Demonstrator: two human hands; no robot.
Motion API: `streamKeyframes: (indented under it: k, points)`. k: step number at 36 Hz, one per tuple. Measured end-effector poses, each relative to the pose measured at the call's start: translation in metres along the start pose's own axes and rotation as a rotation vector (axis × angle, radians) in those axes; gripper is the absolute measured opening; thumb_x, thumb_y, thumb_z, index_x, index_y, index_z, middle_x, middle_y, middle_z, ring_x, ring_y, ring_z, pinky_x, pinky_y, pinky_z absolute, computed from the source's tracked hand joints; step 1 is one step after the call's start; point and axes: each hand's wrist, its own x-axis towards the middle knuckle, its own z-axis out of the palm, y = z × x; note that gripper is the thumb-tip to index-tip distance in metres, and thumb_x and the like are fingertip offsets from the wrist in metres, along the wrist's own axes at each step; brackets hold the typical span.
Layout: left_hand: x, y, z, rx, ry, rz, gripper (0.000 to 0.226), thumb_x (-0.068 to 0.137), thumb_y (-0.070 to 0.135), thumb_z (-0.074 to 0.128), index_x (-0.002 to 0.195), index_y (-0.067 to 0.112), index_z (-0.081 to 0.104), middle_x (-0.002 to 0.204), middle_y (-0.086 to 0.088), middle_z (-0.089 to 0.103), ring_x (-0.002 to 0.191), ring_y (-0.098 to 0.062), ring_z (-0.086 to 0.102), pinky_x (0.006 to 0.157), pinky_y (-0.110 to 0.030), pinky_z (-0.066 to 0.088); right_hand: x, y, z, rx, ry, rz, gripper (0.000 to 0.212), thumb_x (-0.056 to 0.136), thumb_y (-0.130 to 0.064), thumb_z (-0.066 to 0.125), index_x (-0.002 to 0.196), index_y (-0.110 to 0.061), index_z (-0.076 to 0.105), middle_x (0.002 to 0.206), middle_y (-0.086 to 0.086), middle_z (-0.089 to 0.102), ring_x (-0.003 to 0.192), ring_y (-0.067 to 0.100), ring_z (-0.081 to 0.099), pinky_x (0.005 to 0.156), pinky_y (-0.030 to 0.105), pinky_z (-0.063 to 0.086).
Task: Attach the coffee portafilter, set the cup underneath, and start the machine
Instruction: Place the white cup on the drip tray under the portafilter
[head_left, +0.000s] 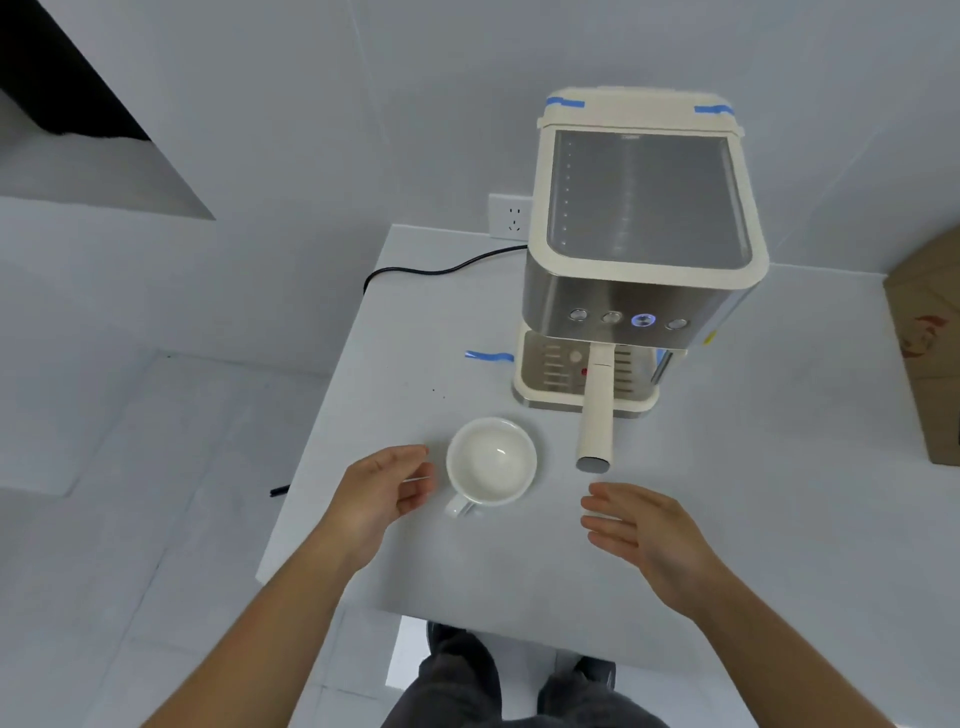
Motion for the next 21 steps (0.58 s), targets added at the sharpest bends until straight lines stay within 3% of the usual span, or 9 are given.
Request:
streamKeyframes:
  k: [10, 14, 21]
  points:
    - [0.015, -0.026, -0.001, 0.011, -0.057, -0.06, 0.013, 0.093, 0.012, 0.062, 0.101, 0.006, 0.07, 0.102, -0.014, 0.07, 0.093, -0.026, 0.069, 0.081, -0.031, 0.055, 0.012, 0.017, 0.049, 0.054, -0.046, 0.033, 0.026, 0.093, -0.016, 0.066, 0.117, -0.008, 0.064, 0.115, 0.013, 0.068, 0.102, 0.028, 0.071, 0.085, 0.035, 0.057]
    - [0.018, -0.028, 0.002, 0.044, -0.131, -0.041, 0.018, 0.093, 0.016, 0.062, 0.104, 0.008, 0.074, 0.108, -0.016, 0.074, 0.103, -0.028, 0.07, 0.088, -0.034, 0.055, 0.013, 0.018, 0.06, 0.089, -0.044, -0.007, 0.021, 0.093, -0.014, 0.066, 0.113, -0.014, 0.065, 0.111, 0.01, 0.07, 0.103, 0.027, 0.07, 0.081, 0.029, 0.059]
    - [0.019, -0.023, 0.01, 0.001, -0.196, -0.044, 0.024, 0.094, 0.015, 0.059, 0.115, 0.012, 0.071, 0.108, -0.01, 0.076, 0.1, -0.023, 0.072, 0.079, -0.026, 0.056, 0.023, 0.02, 0.068, 0.135, -0.044, -0.033, 0.016, 0.092, -0.015, 0.067, 0.107, -0.014, 0.071, 0.111, 0.012, 0.074, 0.102, 0.023, 0.072, 0.087, 0.031, 0.058]
